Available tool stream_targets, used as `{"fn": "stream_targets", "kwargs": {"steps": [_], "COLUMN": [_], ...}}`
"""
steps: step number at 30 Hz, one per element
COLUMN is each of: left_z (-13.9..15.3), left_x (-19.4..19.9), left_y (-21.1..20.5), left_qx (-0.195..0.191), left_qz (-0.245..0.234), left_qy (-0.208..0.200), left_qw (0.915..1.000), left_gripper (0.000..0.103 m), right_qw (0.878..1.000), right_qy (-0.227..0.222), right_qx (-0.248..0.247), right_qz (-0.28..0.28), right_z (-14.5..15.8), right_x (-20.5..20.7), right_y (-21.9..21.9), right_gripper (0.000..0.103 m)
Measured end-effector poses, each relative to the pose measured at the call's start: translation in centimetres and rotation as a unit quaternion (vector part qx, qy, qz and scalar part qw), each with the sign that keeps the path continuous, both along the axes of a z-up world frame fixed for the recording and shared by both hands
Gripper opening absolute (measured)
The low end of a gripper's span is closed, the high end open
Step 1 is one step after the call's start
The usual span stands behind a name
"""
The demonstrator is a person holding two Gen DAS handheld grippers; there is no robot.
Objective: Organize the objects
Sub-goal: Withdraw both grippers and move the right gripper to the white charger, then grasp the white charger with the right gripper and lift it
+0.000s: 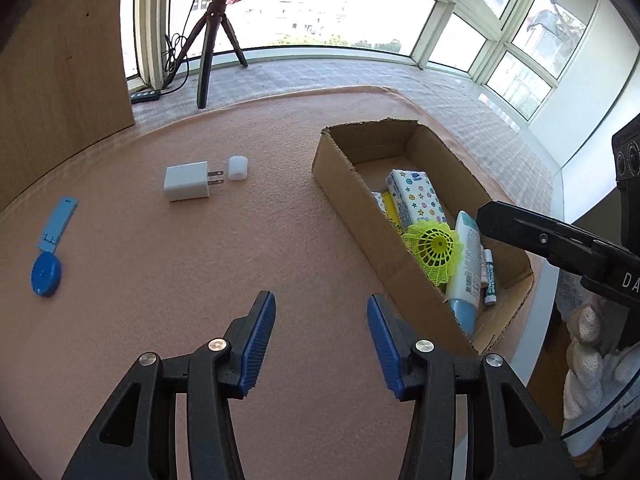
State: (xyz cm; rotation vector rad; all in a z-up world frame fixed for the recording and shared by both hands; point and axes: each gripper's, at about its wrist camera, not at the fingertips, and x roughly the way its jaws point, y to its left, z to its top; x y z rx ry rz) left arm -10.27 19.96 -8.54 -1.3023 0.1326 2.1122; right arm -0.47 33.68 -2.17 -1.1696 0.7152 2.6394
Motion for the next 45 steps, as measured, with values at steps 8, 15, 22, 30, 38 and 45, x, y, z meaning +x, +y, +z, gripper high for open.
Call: {"fn": "stream_targets", "kwargs": {"steps": [8,15,22,30,38,45], "left_z": [-1.0,-1.5,-2.1,-3.0,-3.7,-4.1], "left_x": [-2.0,-2.3,-1.5,-1.0,-0.8,-0.8], "left_y": [-8.7,-14.1,-17.6,-20.1,-21.6,-22.0], "left_qx": [-0.008,-0.006,-0.011,-0.01,-0.014,-0.015], "left_qz": [0.086,0.136,0.168,0.195,0.214,0.217], "left_qy": [-0.012,-0.014,-0.018,-0.029,-0.038,-0.042], "left_qw": [0.9962,0.9906,0.9856,0.9803,0.9761,0.9752], "left_gripper": [0.051,0.051,0.051,0.051,0.051,0.051], "right_qw": [0.997,0.992,0.988,0.987,0.984,0.977], "right_qy": [-0.011,-0.026,-0.051,-0.072,-0.099,-0.149], "right_qx": [-0.01,-0.02,-0.043,-0.053,-0.058,-0.029], "right_qz": [0.07,0.125,0.142,0.133,0.133,0.15], "right_z": [0.4,-0.3,-2.2,-4.5,-6.8,-8.9], "right_x": [-5.5,-12.2,-18.9,-24.6,-28.7,-30.2], "right_y": [-3.6,-5.9,-6.0,-5.2,-5.0,-5.9], "right_gripper": [0.054,0.054,0.054,0.053,0.049,0.041]}}
